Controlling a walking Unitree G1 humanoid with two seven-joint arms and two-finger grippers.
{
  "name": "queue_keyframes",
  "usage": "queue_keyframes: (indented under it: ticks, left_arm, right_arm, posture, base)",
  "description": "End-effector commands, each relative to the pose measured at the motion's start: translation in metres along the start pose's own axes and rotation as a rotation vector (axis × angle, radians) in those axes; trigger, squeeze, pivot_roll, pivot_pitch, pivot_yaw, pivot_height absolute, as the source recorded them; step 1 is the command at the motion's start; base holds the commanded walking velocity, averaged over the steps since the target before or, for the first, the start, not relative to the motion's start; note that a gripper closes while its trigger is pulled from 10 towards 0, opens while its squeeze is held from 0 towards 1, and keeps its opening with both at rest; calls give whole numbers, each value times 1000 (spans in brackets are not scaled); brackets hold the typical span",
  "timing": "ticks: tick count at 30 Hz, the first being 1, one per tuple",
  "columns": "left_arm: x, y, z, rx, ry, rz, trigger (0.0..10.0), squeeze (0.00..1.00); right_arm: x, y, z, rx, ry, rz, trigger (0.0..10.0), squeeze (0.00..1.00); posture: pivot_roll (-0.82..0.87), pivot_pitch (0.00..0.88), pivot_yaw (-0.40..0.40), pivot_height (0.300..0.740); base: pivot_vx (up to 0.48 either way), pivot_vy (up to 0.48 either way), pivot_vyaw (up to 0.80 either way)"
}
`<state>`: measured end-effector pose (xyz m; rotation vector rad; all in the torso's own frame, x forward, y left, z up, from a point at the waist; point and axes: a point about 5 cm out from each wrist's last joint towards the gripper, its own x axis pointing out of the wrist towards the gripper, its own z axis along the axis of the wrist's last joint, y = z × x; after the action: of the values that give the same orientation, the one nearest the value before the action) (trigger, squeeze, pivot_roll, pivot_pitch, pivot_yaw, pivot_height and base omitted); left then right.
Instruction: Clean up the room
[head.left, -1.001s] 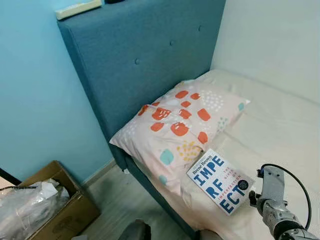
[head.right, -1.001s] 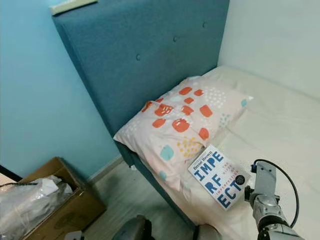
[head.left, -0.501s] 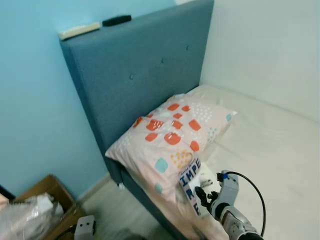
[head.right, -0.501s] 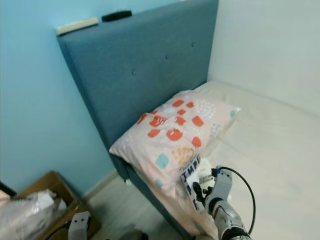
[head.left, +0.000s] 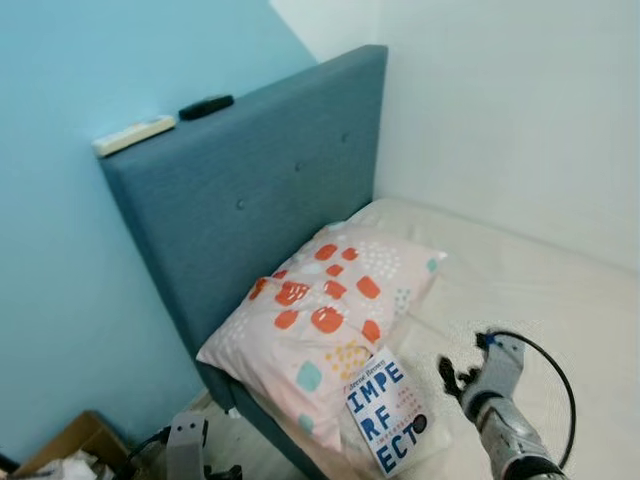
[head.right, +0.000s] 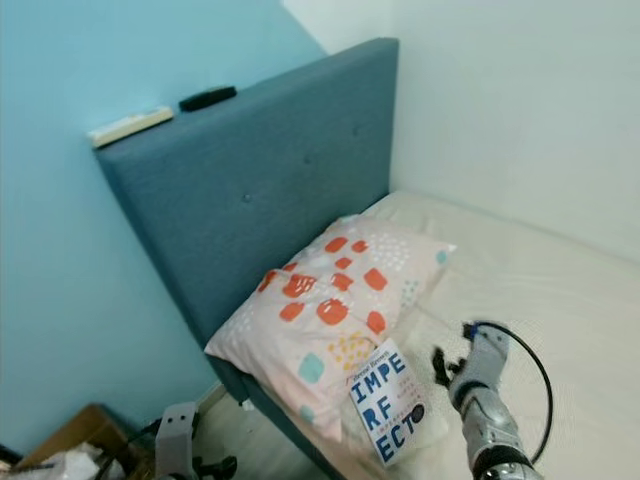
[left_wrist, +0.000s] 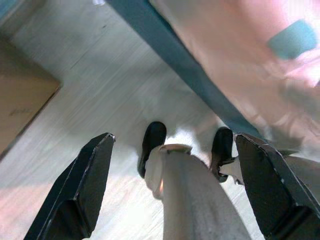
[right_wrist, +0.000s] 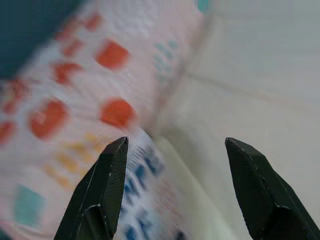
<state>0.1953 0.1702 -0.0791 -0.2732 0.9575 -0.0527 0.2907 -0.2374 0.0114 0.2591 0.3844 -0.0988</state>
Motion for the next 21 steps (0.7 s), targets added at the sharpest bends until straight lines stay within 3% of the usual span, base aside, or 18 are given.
queue_keyframes:
  ticks: [1,2,3,10,21]
  left_arm:
    - [-2,2,-11,4,39,7,10000,0]
    - [-2,4,-13,6,45,11,10000,0]
    - [-4,7,-16,10,56,21,10000,0]
    - [-4,9,-18,11,67,31,10000,0]
    - [-3,6,-15,26,67,27,10000,0]
  right_arm:
    - [0,5,-4,4,11,39,10000,0]
    - [0,11,-8,-23,36,75,10000,0]
    - [0,22,-22,-56,127,127,10000,0]
    - [-7,34,-52,-139,317,149,10000,0]
    - [-7,41,-53,-123,310,199,10000,0]
  posture:
    - [21,0,26,740]
    - [22,0,26,740]
    - [22,0,23,740]
    - [31,0,17,735]
    - [27,0,28,705]
  base:
    - [0,0,0]
    - [0,0,0]
    - [0,0,0]
    - [0,0,0]
    - [0,0,0]
